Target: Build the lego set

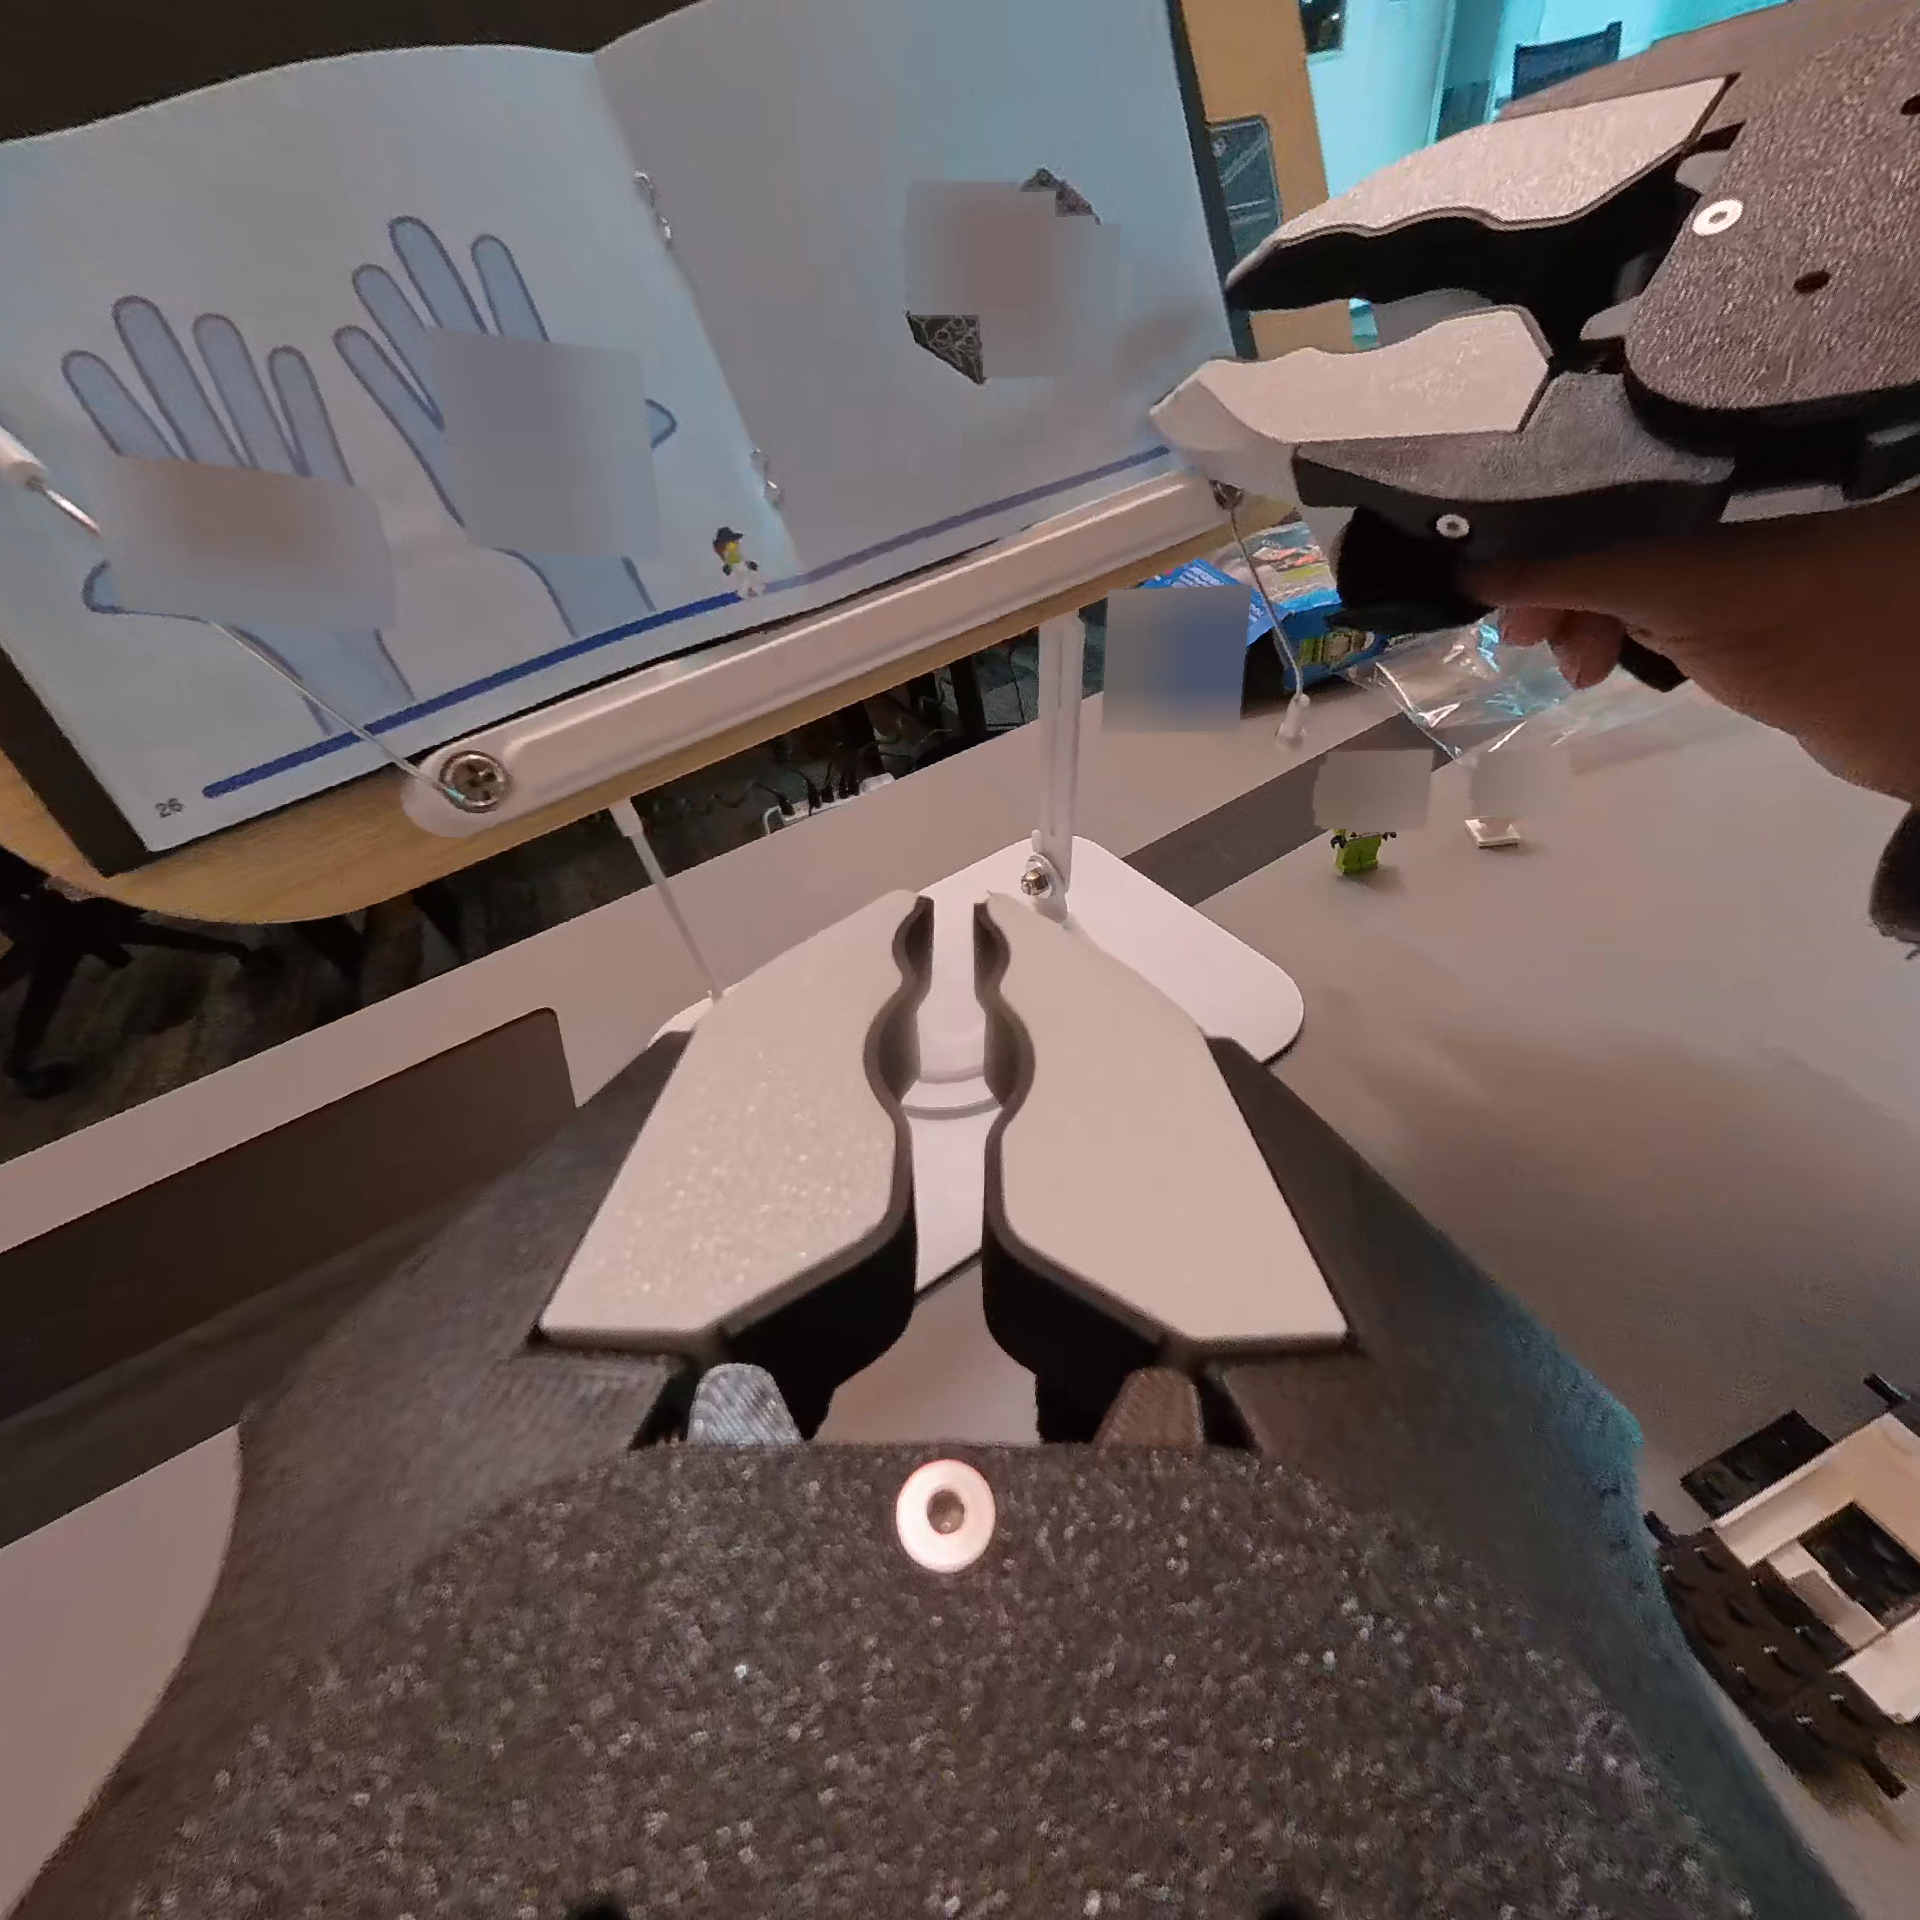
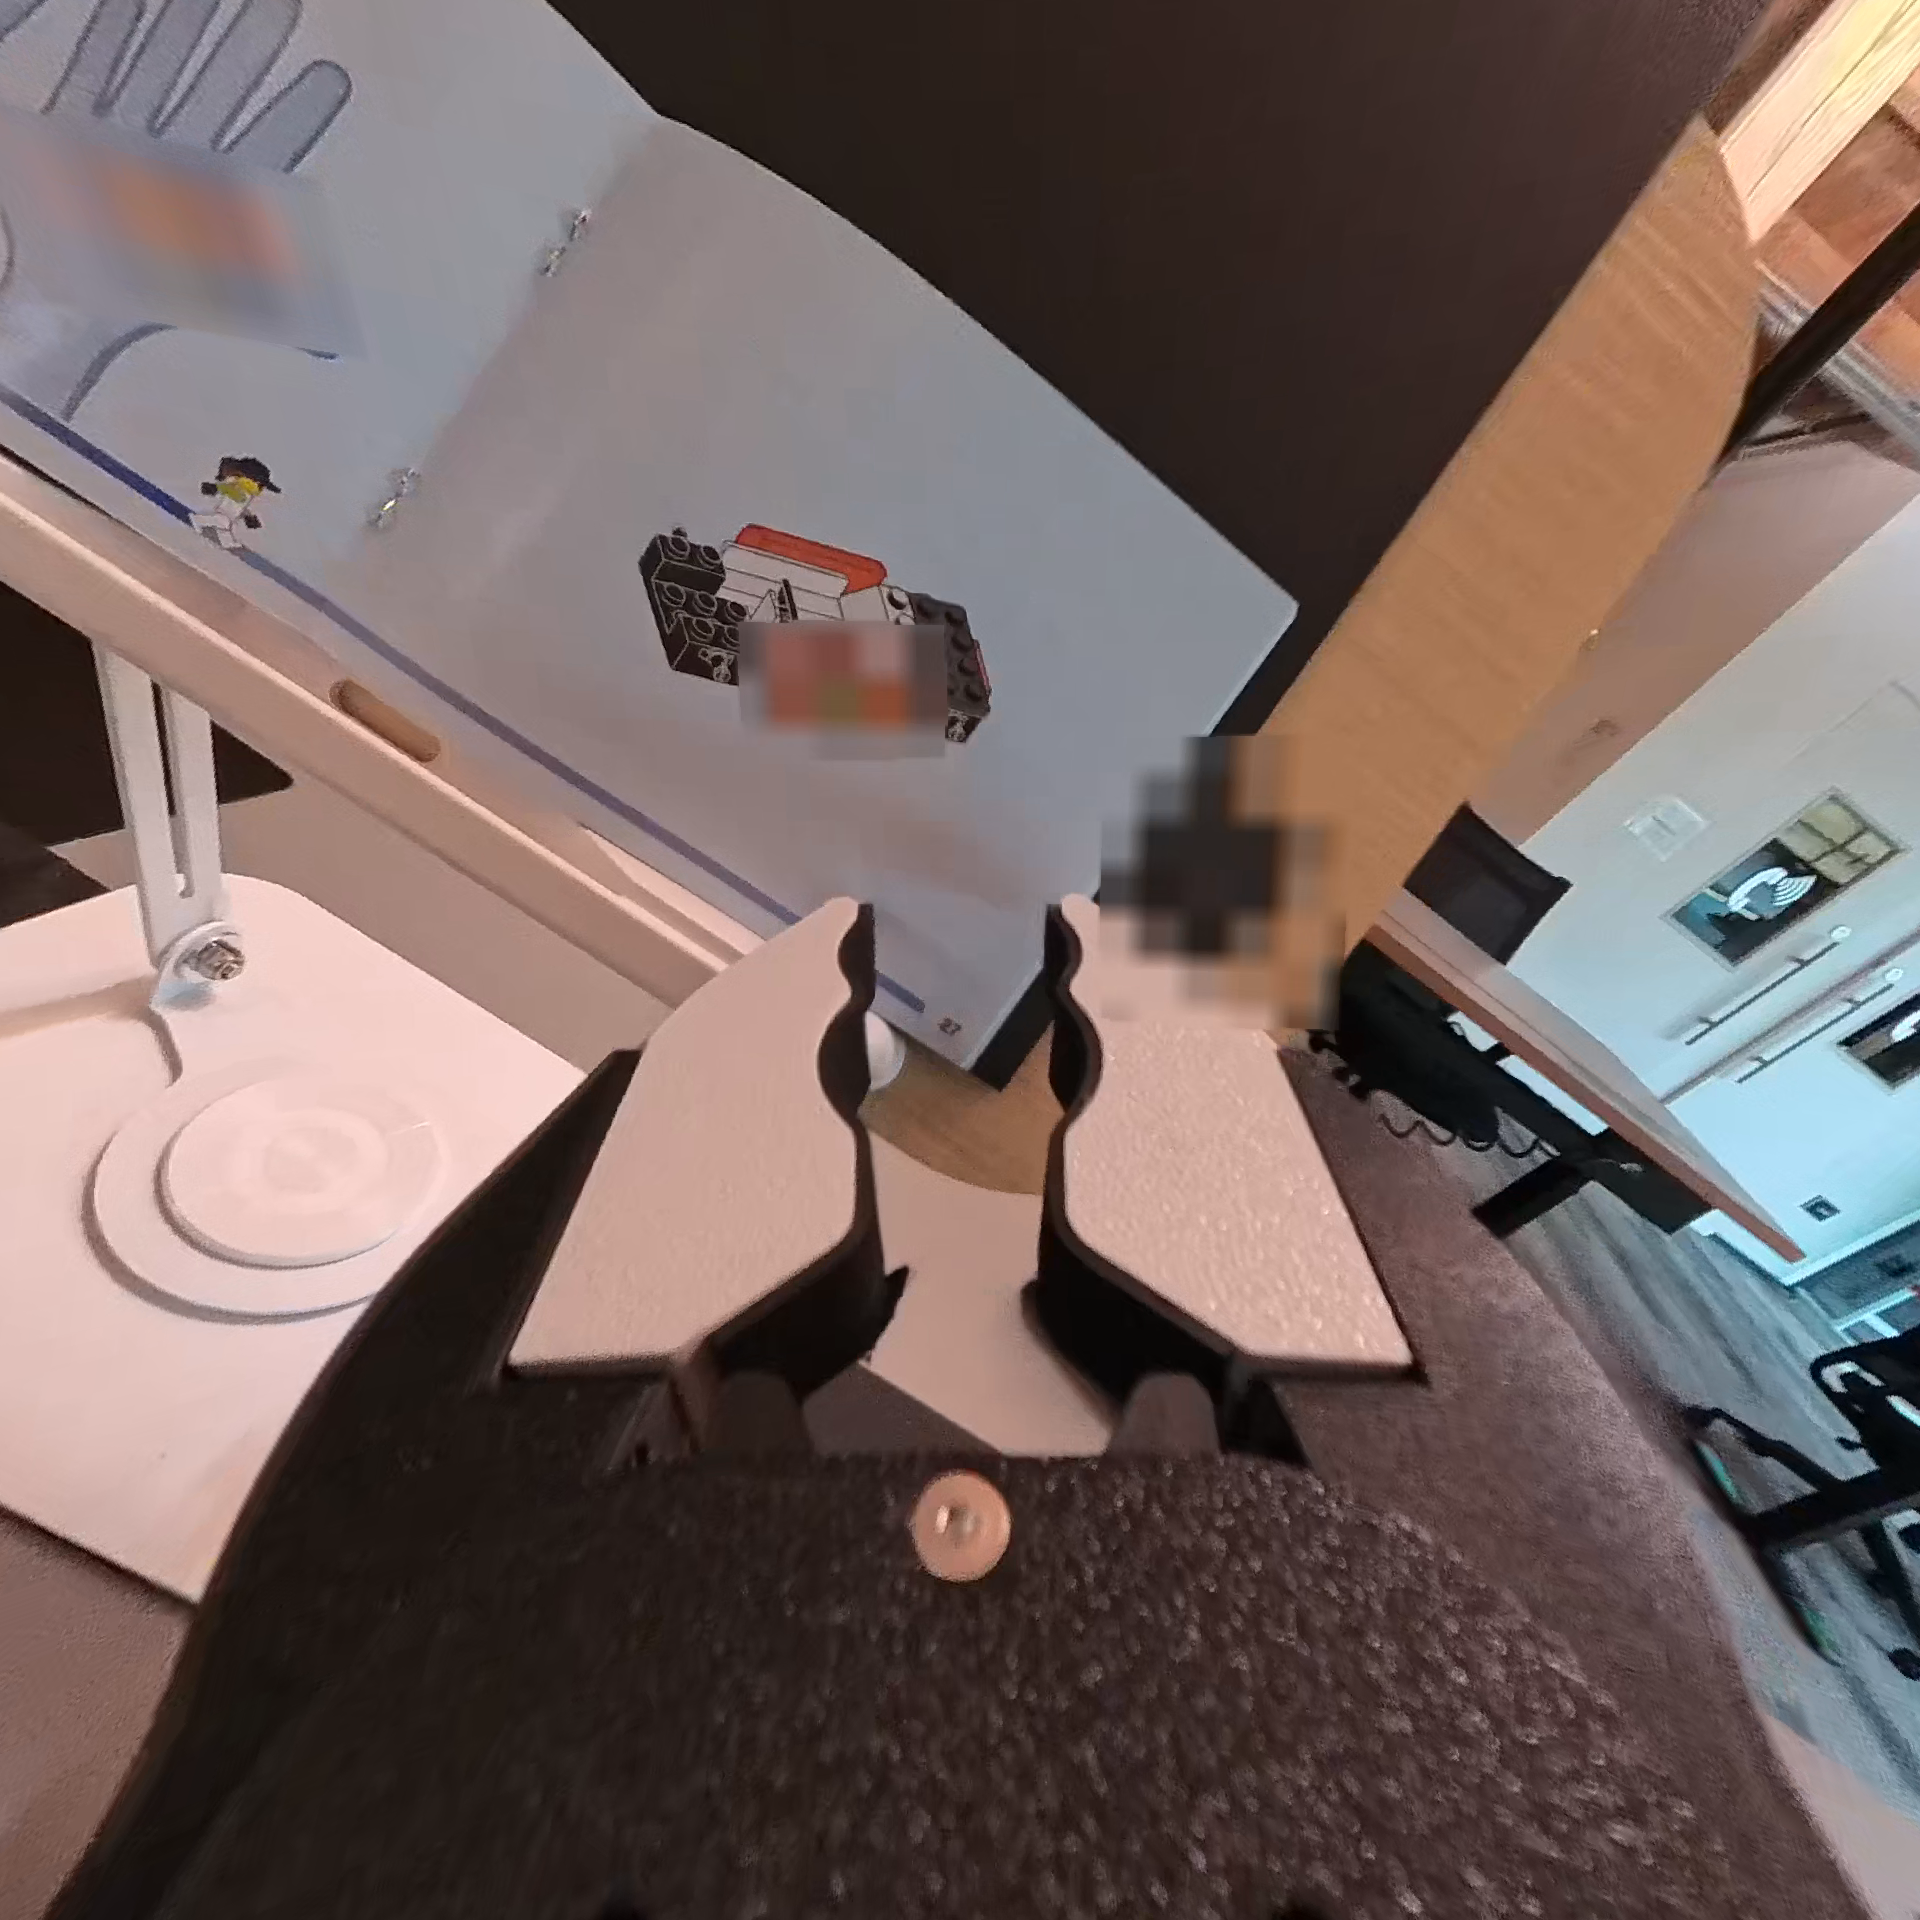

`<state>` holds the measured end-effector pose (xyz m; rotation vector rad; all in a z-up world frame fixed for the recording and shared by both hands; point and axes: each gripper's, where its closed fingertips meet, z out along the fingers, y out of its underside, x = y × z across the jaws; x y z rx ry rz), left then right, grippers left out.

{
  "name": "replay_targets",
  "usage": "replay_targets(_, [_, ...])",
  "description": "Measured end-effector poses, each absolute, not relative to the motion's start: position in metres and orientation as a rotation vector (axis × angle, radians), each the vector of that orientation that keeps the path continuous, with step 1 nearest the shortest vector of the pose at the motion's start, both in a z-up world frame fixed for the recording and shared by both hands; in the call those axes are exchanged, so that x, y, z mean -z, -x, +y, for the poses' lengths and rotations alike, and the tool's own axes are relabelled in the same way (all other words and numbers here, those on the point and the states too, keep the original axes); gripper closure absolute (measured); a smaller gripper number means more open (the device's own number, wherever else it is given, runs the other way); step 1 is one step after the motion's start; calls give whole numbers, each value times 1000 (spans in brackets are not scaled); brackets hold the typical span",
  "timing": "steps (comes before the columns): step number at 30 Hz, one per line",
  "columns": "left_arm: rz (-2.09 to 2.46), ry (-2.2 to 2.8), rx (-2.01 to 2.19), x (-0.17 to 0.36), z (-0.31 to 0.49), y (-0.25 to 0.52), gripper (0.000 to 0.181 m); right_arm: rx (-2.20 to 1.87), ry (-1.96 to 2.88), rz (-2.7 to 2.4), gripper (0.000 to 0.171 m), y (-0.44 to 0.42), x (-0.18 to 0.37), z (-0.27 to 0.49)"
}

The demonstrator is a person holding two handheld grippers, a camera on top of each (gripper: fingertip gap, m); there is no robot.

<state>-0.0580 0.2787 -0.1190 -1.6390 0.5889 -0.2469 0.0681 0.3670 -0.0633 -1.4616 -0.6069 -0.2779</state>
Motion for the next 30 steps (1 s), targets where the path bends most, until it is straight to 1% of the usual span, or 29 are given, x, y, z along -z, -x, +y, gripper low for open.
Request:
replay_targets(9, [638,1619,238,119,274,46,173,172,1507,-540,138,-81,67,359])
replay_targets(14, [670,1561,210,98,280,31,171,165,1518,-528,138,-86,69,361])
replay_targets(17, [675,1535,162,82,297,27,171,158,1527,-521,138,-87,70,363])
replay_targets(22, [695,1576,42,56,348,21,172,128,1545,-508,138,-89,72,365])
replay_targets(25, [780,1681,-17,65,369,12,173,84,1549,-489,138,-91,73,362])
replay_targets(26, [782,1675,-32,63,372,12,178,66,1547,-477,138,-93,72,359])
replay_targets(28, [787,1681,-45,63,375,11,178,14,1549,-441,138,-98,68,352])
replay_targets(30, [787,1675,-59,63,375,11,178,-138,1591,-384,139,-97,70,340])
